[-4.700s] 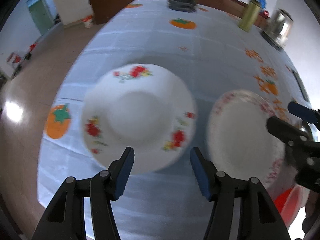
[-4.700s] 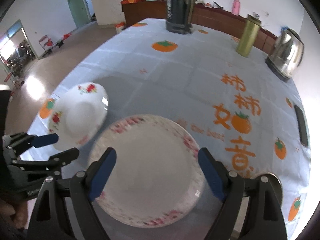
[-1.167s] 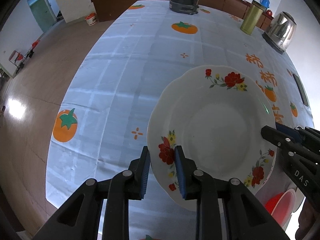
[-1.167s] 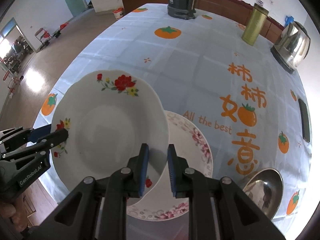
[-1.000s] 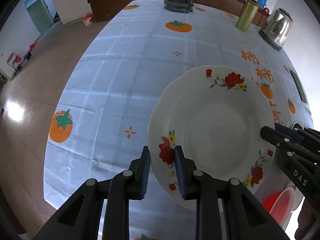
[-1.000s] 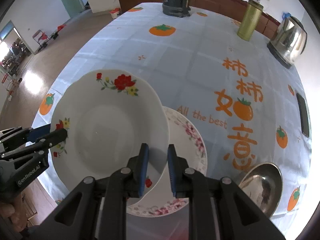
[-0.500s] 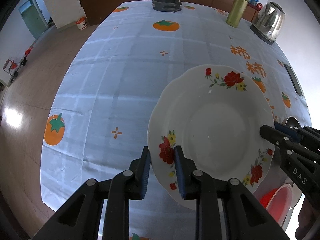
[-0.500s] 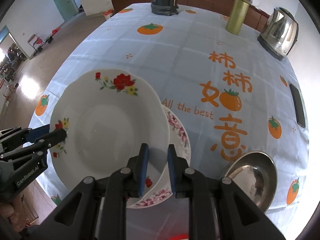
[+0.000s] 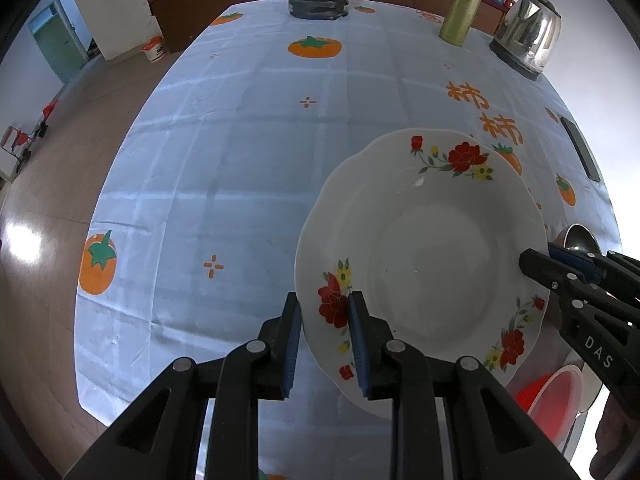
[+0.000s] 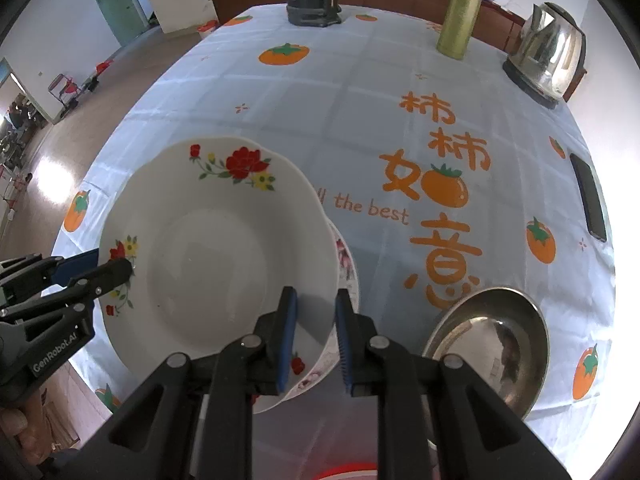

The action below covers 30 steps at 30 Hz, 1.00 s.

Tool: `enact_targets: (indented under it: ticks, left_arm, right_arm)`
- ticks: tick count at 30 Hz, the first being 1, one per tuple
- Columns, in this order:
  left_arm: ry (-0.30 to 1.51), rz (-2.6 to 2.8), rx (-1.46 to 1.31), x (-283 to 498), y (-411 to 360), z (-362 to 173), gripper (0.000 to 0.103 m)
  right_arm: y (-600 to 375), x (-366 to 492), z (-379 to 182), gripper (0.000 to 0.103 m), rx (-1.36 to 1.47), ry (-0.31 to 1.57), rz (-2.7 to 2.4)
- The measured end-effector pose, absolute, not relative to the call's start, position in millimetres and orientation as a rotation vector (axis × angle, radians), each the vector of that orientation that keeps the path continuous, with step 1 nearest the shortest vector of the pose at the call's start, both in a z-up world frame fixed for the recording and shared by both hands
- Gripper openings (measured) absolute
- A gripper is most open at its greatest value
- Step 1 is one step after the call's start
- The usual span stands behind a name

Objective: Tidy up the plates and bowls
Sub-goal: 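Carry the white red-flower plate with both grippers over the plate stack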

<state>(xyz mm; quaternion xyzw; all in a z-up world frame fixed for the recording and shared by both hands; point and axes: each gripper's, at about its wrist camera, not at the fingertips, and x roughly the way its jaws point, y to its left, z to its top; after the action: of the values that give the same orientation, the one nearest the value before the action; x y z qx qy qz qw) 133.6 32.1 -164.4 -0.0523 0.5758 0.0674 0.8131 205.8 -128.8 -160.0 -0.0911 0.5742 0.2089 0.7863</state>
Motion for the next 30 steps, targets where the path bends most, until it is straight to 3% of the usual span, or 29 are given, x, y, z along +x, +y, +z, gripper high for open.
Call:
enact_targets:
  ticks: [30]
  left_arm:
    - [1.256,0.116,-0.089,138,18,-171,0.026]
  right_arm:
    - [-142,208,-165,0.019,-0.192,1.257,0.430]
